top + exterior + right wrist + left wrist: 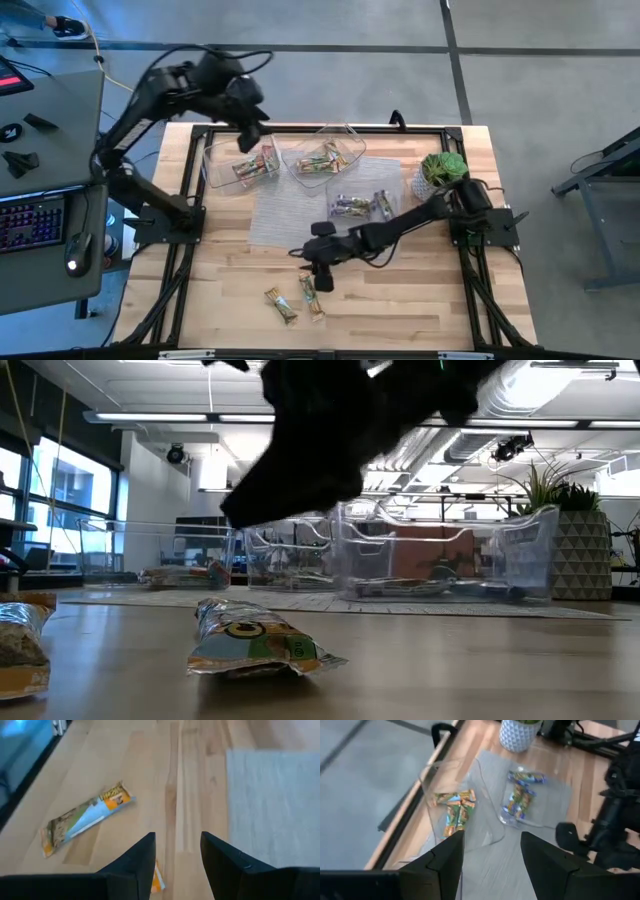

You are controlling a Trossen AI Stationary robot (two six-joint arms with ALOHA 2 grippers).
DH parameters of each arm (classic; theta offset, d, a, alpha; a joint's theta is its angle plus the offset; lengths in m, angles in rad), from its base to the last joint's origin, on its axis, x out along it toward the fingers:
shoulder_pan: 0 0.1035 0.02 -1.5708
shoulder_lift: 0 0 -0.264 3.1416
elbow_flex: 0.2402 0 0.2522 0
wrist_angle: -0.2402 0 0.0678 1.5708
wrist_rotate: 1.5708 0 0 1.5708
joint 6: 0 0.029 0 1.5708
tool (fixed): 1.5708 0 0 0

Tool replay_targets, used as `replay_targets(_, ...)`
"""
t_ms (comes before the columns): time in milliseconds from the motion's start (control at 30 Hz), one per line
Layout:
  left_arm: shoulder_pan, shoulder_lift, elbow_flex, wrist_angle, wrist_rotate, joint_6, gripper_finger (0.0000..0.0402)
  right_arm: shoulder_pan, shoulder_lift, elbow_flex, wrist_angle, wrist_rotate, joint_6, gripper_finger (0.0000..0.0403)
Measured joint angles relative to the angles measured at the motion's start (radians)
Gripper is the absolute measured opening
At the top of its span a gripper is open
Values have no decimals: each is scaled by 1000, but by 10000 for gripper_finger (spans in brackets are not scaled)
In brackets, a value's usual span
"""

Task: Pick and place Granola Bars by type
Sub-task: Put the orange granola bar into the middle transparent bin

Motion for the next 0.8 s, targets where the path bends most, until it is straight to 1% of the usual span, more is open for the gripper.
replay_targets(133, 0, -52, 0, -4, -18, 0, 190, 27, -25, 125, -229, 117, -74, 137)
replay_targets(267, 0, -83, 0, -8, -27, 0, 190, 59, -49, 229, -411, 138, -67, 137)
replay_targets(333, 0, -89, 0, -17, -28, -1, 190, 81, -50, 271, -523, 125, -42, 137)
replay_targets(400, 0, -89, 0, -41, -37, -1, 190, 106, -48, 305, -625, 73, 5, 137)
replay_targets(467, 0, -89, 0, -54, -48, -2, 190, 128, -49, 316, -660, 5, 52, 137)
replay_targets(500, 0, -89, 0, -67, -50, -3, 190, 141, -49, 312, -662, -23, 69, 137)
replay_targets(567, 0, -90, 0, -75, -51, -5, 190, 166, -49, 278, -611, -21, 92, 137)
replay_targets(700, 0, -89, 0, -79, -48, -28, 190, 196, -49, 144, -329, 121, 142, 137)
replay_targets(733, 0, -89, 0, -79, -47, -32, 190, 196, -49, 102, -258, 144, 171, 137)
replay_targets(800, 0, -89, 0, -82, -47, -47, 190, 192, -46, 25, -132, 154, 236, 137)
